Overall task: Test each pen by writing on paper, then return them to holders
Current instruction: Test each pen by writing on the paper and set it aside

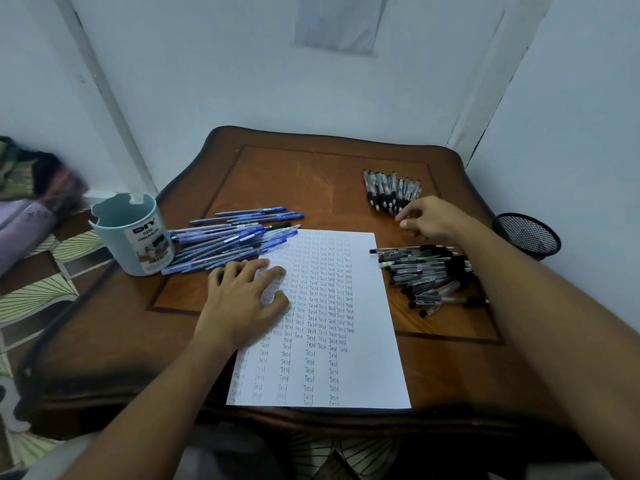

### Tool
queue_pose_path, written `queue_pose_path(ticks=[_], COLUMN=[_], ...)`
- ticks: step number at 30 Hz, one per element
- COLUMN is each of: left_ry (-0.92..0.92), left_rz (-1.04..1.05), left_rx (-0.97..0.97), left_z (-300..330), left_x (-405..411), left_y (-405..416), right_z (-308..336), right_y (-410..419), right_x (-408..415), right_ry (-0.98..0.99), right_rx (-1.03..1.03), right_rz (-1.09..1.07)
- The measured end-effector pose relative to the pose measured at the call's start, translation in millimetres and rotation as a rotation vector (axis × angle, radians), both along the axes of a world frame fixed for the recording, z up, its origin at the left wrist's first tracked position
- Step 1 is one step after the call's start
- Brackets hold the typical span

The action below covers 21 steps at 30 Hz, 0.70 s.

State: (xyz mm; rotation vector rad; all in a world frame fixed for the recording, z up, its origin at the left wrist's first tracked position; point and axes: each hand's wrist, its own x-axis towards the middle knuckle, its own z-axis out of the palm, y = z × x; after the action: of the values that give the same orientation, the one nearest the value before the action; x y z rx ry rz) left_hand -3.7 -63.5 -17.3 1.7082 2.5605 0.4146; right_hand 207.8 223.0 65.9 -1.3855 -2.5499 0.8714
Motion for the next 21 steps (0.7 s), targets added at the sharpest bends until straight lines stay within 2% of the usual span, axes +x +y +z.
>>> queue_pose_path(ticks=[3, 7, 21], left_ry=[0.005, -0.005, 0.004], left_rz=[0.003, -0.002, -0.003], left_rx=[-0.004, 0.002, 0.003], left_z=[-0.5, -0.7, -1.7], left_x=[-0.4, -0.1, -0.7], left_y=[-0.5, -1.4, 0.2], right_z=[7.2, -0.8, -2.3], right_y=[-15.1, -22.0, -26.9], right_x=[2.7, 2.1, 8.2], right_ry=[-0.238, -0.362, -0.319], right_rx=[0.029, 0.087, 0.200], right_rz=[0.213, 0.272, 0.232])
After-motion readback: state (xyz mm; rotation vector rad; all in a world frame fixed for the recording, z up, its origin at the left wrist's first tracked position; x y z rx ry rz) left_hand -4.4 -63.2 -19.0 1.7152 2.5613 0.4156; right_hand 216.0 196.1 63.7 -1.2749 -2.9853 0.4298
